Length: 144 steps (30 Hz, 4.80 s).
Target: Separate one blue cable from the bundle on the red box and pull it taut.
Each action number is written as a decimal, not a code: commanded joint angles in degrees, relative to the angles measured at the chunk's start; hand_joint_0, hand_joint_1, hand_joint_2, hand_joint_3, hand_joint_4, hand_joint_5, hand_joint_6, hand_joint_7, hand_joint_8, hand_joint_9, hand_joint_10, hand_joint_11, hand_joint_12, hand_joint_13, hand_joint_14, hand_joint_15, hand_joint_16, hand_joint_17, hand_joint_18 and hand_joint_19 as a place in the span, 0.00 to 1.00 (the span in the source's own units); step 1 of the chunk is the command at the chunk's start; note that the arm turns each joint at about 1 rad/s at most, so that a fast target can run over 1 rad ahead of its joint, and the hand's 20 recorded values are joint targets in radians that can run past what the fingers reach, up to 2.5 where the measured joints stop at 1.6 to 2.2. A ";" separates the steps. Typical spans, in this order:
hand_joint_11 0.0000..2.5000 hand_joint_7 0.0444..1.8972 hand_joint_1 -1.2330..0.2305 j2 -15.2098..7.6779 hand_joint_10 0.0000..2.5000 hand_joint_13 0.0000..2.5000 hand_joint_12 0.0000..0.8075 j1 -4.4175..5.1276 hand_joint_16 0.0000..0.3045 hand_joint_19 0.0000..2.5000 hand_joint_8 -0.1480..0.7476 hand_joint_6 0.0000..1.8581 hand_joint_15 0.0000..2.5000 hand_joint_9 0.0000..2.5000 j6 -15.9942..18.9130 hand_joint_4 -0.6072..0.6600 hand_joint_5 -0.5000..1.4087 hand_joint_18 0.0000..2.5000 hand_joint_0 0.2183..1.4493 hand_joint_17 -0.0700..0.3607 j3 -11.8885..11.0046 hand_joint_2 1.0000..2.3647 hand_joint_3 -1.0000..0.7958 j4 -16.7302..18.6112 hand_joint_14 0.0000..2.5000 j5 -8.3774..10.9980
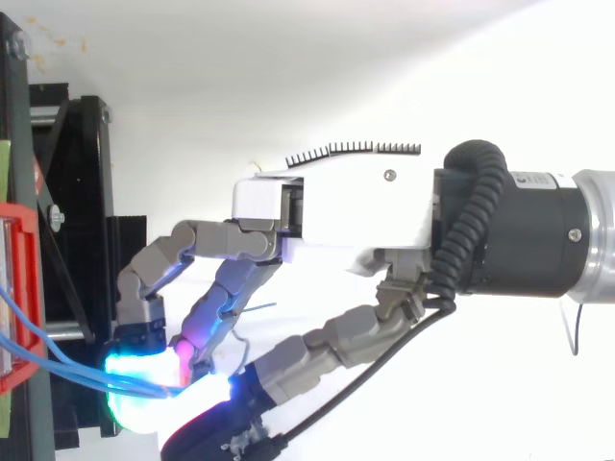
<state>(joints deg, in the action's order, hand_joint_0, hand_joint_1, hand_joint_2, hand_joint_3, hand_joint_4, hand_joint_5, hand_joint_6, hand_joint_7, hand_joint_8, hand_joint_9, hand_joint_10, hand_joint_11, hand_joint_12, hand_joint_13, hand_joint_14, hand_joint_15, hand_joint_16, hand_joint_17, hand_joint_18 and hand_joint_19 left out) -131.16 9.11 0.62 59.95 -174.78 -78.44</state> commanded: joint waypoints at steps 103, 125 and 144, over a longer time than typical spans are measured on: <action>0.15 0.52 0.31 0.02 0.00 0.38 0.54 -0.14 0.19 0.17 0.60 0.47 0.12 0.38 0.26 0.59 0.18 0.36 0.31 0.46 0.08 0.01 0.53 -1.00 0.00 -0.13; 0.15 0.52 0.39 0.02 0.00 0.37 0.48 -0.32 0.16 0.19 0.57 0.45 0.13 0.38 0.26 0.62 0.19 0.33 0.27 0.41 0.08 0.00 0.28 -0.91 0.00 -0.13; 0.15 0.48 0.24 0.02 0.00 0.35 0.46 -0.23 0.16 0.18 0.54 0.45 0.12 0.34 0.26 0.60 0.16 0.34 0.37 0.41 0.08 0.01 0.41 -0.91 0.00 -0.13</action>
<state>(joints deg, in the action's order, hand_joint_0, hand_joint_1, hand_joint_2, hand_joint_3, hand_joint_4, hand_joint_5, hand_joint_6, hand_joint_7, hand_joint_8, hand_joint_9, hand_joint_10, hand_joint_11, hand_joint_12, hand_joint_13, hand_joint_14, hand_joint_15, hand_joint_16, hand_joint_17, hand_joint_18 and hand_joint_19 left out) -131.13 8.88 0.88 59.99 -175.72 -78.57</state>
